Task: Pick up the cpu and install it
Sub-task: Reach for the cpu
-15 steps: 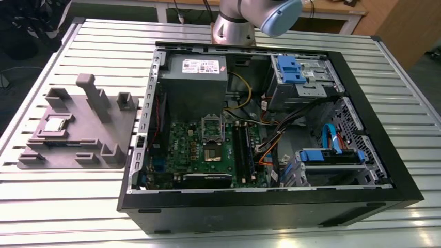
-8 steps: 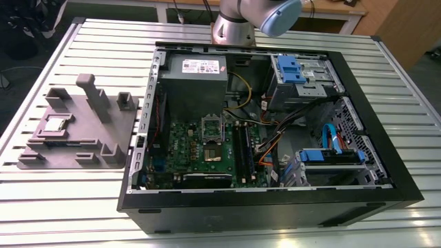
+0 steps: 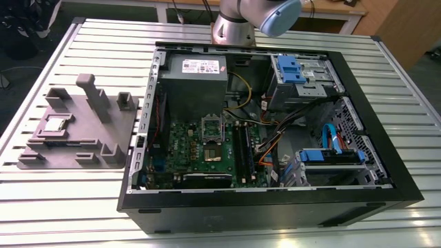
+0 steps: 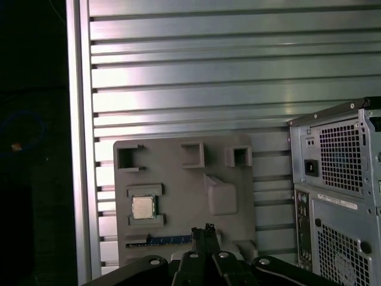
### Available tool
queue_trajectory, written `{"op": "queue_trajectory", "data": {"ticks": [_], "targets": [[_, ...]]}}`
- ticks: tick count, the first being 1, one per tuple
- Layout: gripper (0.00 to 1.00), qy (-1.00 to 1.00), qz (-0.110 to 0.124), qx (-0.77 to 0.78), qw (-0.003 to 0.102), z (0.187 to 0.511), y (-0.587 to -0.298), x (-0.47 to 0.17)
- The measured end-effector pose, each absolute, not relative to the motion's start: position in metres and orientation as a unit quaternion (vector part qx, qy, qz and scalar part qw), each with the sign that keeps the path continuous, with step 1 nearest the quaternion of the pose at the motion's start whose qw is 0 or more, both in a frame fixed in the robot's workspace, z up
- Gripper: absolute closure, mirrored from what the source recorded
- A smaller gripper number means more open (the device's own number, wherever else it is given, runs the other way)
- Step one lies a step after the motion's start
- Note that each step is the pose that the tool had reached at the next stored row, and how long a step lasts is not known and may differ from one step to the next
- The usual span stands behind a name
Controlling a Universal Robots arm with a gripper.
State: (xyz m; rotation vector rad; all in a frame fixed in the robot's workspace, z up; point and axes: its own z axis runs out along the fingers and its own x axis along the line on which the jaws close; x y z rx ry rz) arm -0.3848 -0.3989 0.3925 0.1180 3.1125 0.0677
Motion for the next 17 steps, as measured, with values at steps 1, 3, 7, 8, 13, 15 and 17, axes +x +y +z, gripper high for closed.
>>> {"op": "queue_trajectory", "data": {"ticks": [1, 3, 7, 8, 13, 15, 17], "targets": [[0.9, 0.999, 0.022, 0.038, 0.013, 0.393, -0.399, -0.386], [0.9, 0.999, 0.022, 0.038, 0.013, 0.392, -0.399, -0.388], [0.9, 0.999, 0.022, 0.038, 0.013, 0.392, -0.399, -0.391], [0.9, 0.999, 0.022, 0.038, 0.013, 0.392, -0.399, -0.392], [0.9, 0.999, 0.022, 0.038, 0.013, 0.392, -0.399, -0.395], [0.9, 0.999, 0.022, 0.038, 0.013, 0.392, -0.399, -0.397], [0.9, 0.999, 0.022, 0.038, 0.013, 0.392, -0.399, -0.398]]}}
